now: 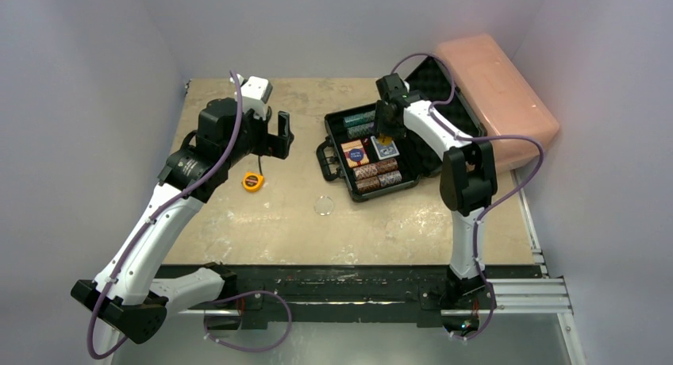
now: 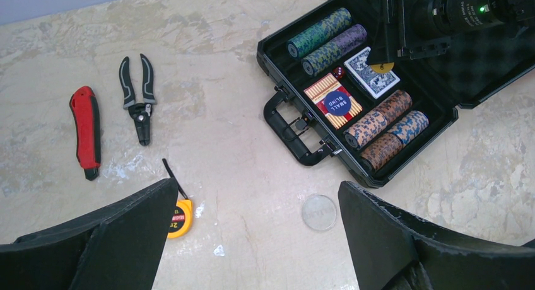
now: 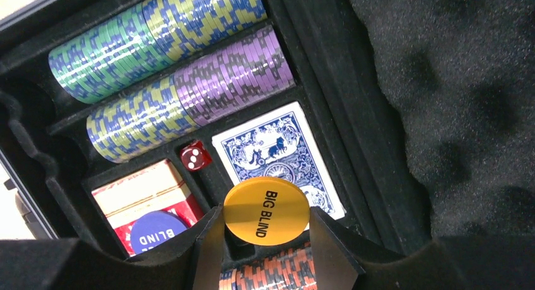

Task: Pack up texas hold em set

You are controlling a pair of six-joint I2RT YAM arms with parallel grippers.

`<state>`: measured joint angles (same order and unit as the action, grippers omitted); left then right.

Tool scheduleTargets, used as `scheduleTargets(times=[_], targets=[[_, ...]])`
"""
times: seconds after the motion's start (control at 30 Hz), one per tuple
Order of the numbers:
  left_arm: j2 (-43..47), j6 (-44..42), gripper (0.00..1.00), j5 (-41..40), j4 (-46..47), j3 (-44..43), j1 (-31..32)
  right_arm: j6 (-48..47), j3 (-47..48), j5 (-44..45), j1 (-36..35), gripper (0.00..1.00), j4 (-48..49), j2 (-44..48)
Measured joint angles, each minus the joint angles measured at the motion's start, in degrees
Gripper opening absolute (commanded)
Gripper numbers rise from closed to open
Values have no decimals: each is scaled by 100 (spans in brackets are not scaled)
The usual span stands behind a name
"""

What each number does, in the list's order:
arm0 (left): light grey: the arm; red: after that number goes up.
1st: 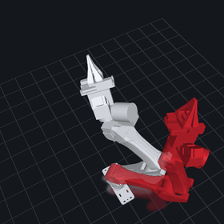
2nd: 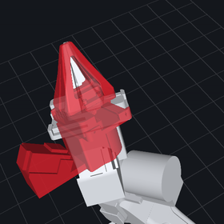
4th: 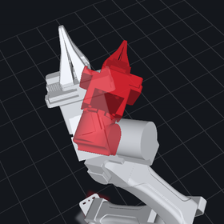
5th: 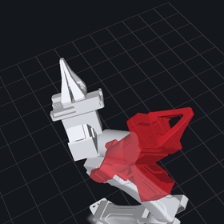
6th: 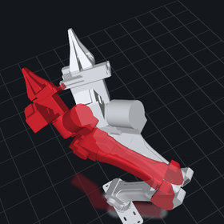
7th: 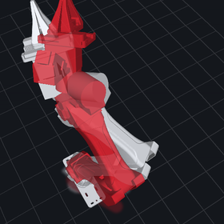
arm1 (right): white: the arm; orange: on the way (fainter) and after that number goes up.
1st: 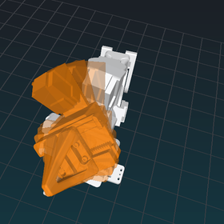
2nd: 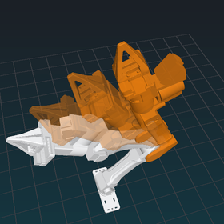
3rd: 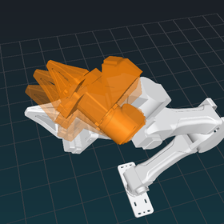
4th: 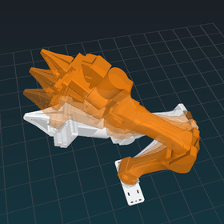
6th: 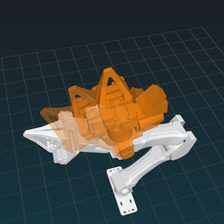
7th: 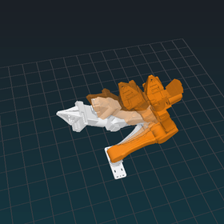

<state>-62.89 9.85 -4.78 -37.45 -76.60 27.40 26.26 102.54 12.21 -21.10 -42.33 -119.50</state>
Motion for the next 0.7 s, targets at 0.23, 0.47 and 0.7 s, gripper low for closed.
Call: scheduleTargets(times=[0.23,0.47,0.7], targets=[[0,0,100,0,0,0,0,-22,125,-17,28,44,-7,-50],[0,0,100,0,0,0,0,-37,160,-24,61,45,-7,-212],[0,0,100,0,0,0,0,-39,160,-70,94,48,-11,-326]])
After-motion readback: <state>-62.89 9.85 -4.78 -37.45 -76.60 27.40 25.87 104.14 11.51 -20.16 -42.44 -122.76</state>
